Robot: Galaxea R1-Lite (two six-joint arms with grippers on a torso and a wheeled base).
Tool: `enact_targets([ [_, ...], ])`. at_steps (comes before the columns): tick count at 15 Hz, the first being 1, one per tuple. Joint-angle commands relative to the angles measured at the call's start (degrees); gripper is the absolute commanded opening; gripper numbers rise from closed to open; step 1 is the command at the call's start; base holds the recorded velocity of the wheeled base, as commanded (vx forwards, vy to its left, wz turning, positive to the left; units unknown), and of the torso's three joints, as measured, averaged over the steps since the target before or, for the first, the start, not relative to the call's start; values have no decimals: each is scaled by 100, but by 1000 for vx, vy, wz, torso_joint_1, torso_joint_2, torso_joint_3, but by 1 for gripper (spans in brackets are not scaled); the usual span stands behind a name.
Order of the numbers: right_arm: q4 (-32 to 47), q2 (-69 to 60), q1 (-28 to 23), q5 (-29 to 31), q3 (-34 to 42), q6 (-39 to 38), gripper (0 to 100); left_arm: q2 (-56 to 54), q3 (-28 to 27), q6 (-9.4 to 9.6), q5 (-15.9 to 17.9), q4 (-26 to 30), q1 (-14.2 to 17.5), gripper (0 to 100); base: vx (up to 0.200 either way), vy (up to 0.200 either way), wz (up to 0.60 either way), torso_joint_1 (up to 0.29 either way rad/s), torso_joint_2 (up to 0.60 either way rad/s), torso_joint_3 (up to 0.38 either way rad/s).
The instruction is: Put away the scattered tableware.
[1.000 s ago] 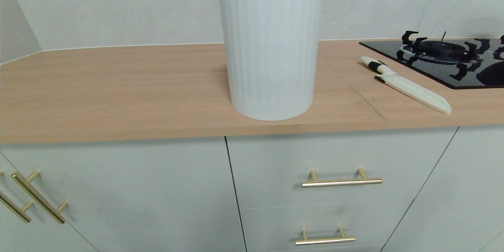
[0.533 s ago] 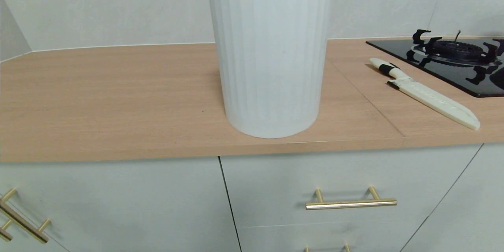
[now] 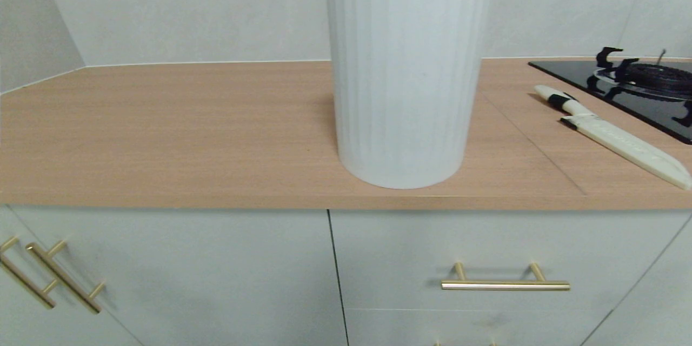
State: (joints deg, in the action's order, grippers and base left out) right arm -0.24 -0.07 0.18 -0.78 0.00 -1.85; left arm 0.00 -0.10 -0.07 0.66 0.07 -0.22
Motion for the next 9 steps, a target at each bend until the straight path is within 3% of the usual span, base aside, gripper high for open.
enact_targets([
  [1, -2, 7, -1, -1, 0, 1, 100, 0, 1, -1, -4, 1, -4, 100, 0, 0, 0, 0, 0, 0],
  [9, -2, 7, -1, -1, 0, 10, 100, 0, 1, -1, 4, 1, -4, 100, 0, 0, 0, 0, 0, 0],
])
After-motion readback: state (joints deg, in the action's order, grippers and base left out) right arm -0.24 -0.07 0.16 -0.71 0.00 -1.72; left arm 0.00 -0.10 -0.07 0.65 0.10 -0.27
